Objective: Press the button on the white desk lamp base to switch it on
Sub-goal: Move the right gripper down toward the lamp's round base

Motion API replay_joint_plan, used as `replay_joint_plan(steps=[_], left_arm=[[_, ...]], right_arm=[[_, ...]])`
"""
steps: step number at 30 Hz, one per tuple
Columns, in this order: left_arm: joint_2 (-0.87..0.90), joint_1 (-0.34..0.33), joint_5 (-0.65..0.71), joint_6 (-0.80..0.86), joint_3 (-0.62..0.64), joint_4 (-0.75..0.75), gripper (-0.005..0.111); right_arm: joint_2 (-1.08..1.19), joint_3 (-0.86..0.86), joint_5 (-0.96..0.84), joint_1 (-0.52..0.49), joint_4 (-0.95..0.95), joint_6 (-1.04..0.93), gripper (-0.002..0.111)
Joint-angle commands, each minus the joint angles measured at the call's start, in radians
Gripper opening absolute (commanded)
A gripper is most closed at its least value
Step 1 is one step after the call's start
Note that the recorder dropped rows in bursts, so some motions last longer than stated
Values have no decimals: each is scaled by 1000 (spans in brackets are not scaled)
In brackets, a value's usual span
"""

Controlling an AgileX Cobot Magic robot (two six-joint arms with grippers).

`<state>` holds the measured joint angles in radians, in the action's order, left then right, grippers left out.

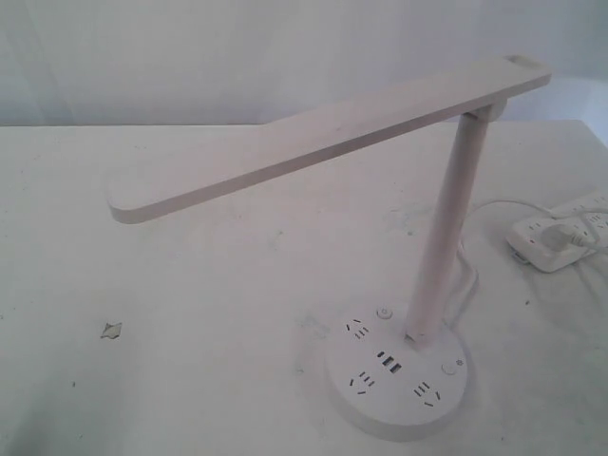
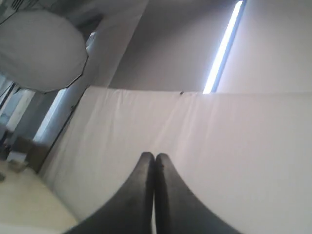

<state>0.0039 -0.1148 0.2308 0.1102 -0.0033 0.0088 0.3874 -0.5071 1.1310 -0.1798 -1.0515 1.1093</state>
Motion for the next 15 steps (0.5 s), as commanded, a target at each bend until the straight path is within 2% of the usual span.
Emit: replay_joint_plan(steps=[1, 8, 11, 15], left_arm=[[-4, -1, 1, -1, 3, -1, 0], [-4, -1, 1, -1, 3, -1, 0], [-4, -1, 1, -1, 3, -1, 0], [-4, -1, 1, -1, 3, -1, 0]], right_arm=[[75, -18, 90, 1, -247, 58, 0], [205, -16, 90, 5, -294, 84, 0], [261, -10, 90, 40, -429, 107, 0], [309, 32, 90, 96, -479, 105, 0]])
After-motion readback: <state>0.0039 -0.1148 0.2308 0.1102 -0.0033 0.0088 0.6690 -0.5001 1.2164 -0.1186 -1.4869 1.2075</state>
